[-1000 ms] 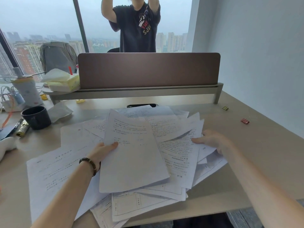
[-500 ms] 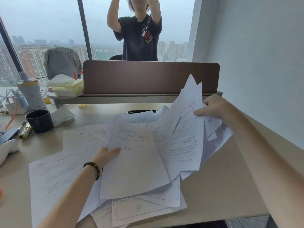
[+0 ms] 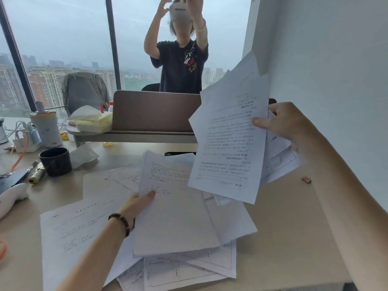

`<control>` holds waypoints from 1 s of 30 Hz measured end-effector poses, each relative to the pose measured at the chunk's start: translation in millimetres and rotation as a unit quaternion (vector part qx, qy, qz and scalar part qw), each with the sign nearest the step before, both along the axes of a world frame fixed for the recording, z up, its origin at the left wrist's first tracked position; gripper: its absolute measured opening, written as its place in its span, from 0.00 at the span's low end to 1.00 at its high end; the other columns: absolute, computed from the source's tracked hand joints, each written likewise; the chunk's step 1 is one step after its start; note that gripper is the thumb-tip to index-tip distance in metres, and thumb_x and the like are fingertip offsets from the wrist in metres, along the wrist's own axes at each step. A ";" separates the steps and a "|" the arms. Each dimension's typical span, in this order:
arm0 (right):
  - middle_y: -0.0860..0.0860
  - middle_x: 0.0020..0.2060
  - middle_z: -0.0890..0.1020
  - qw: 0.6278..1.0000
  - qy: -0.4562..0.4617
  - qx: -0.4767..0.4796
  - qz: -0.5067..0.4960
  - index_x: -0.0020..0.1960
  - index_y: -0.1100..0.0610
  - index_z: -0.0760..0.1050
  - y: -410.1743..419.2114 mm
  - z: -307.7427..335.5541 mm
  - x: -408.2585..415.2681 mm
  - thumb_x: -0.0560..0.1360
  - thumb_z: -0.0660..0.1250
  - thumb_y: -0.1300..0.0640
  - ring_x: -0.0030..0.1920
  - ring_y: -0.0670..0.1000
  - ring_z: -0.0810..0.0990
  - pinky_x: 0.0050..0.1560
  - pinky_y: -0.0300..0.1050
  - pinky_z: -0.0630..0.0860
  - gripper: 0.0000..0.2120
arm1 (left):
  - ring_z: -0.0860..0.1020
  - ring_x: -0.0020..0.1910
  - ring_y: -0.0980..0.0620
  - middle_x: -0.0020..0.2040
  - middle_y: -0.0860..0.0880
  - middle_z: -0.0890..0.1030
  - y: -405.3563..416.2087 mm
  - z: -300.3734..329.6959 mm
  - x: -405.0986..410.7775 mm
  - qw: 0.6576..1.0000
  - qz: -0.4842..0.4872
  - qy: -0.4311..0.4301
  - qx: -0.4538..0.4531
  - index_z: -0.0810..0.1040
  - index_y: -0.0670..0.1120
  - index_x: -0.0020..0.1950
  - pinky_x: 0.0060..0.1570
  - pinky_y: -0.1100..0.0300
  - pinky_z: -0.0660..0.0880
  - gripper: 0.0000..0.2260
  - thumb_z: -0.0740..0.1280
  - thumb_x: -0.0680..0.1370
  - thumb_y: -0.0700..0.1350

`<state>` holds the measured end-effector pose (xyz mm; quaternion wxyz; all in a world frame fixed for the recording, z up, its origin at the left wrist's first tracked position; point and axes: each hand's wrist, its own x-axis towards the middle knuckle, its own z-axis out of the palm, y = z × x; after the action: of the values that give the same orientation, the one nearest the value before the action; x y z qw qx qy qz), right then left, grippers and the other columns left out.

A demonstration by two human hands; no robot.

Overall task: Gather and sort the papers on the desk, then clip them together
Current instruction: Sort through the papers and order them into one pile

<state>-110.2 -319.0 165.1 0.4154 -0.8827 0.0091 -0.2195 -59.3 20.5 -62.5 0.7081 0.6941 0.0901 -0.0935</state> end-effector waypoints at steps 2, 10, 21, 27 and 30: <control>0.46 0.49 0.85 0.999 -0.003 0.032 0.028 0.58 0.51 0.83 -0.9 -1.1 -2.4 0.76 0.74 0.54 0.50 0.52 0.85 0.53 0.52 0.82 0.11 | 0.82 0.46 0.40 0.50 0.40 0.84 -0.8 3.9 -1.7 1.000 0.011 -0.004 -0.022 0.78 0.40 0.62 0.49 0.47 0.80 0.15 0.66 0.80 0.47; 0.50 0.54 0.86 0.985 0.097 0.119 0.080 0.60 0.55 0.82 -1.4 -68.6 15.7 0.75 0.74 0.59 0.55 0.55 0.85 0.59 0.57 0.81 0.14 | 0.84 0.52 0.39 0.54 0.45 0.86 -9.9 38.9 -16.6 0.988 -0.073 -0.058 -0.120 0.80 0.52 0.60 0.46 0.46 0.83 0.32 0.73 0.62 0.68; 0.52 0.48 0.87 0.952 0.116 0.281 0.039 0.52 0.57 0.82 25.4 -174.7 29.2 0.79 0.68 0.49 0.49 0.54 0.86 0.43 0.40 0.79 0.12 | 0.86 0.47 0.40 0.52 0.39 0.86 -30.9 38.1 -7.2 0.979 -0.122 -0.128 -0.101 0.83 0.40 0.55 0.40 0.50 0.83 0.39 0.85 0.48 0.54; 0.56 0.61 0.83 0.893 0.156 0.407 0.114 0.67 0.56 0.76 21.1 -195.0 36.2 0.77 0.71 0.54 0.62 0.61 0.82 0.67 0.65 0.73 0.19 | 0.85 0.50 0.37 0.54 0.37 0.85 -31.7 32.7 0.2 0.971 -0.137 -0.124 -0.151 0.83 0.40 0.55 0.42 0.45 0.83 0.32 0.85 0.54 0.48; 0.55 0.61 0.83 0.880 0.160 0.416 0.164 0.69 0.53 0.75 15.3 -198.8 34.7 0.76 0.71 0.60 0.62 0.61 0.82 0.65 0.65 0.75 0.22 | 0.84 0.51 0.36 0.55 0.37 0.84 -29.9 35.1 2.1 0.966 -0.144 -0.134 -0.166 0.82 0.39 0.56 0.43 0.44 0.82 0.20 0.78 0.66 0.41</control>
<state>-75.5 -303.7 -33.7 0.7672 -0.6407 0.0211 0.0200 -57.2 -9.4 -27.4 0.7980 0.5787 -0.1232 -0.1146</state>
